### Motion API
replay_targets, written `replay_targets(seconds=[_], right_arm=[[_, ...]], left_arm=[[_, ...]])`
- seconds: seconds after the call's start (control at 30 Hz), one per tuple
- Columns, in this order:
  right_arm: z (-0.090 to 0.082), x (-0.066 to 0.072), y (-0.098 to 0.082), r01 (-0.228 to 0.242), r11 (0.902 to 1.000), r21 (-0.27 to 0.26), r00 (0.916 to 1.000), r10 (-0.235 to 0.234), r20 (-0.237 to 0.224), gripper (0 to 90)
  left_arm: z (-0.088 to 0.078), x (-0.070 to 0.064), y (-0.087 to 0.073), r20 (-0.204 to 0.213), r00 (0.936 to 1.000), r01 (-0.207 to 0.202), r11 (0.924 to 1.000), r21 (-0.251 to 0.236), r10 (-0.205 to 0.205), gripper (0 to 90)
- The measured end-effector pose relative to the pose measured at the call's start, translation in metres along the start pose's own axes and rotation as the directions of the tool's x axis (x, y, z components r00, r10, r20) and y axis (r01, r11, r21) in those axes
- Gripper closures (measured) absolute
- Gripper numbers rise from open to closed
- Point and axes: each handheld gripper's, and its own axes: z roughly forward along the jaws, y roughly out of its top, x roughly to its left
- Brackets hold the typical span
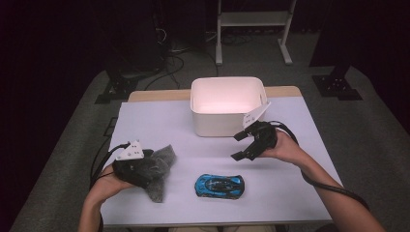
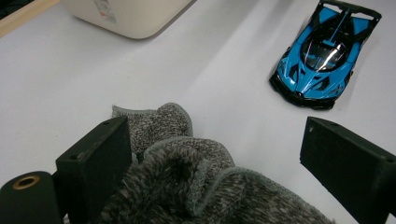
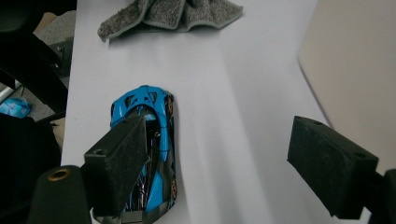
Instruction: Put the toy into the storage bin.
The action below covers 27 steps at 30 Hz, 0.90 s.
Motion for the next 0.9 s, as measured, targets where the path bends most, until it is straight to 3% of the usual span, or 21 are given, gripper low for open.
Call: replay_targets(seconds=[0.43, 0.9], right_arm=[[-0.020, -0.009, 0.037, 0.054, 0.9984, 0.015, 0.9984, -0.054, 0.017, 19.4], [-0.027, -0.023, 0.066, 0.090, 0.9951, 0.041, 0.9949, -0.092, 0.042, 18.9]], left_arm=[[-0.003, 0.002, -0.003, 0.003, 0.9999, 0.012, 0.9999, -0.004, -0.012, 8.1], [-0.001, 0.002, -0.003, 0.009, 0.9999, 0.009, 1.0000, 0.002, -0.009, 8.1]])
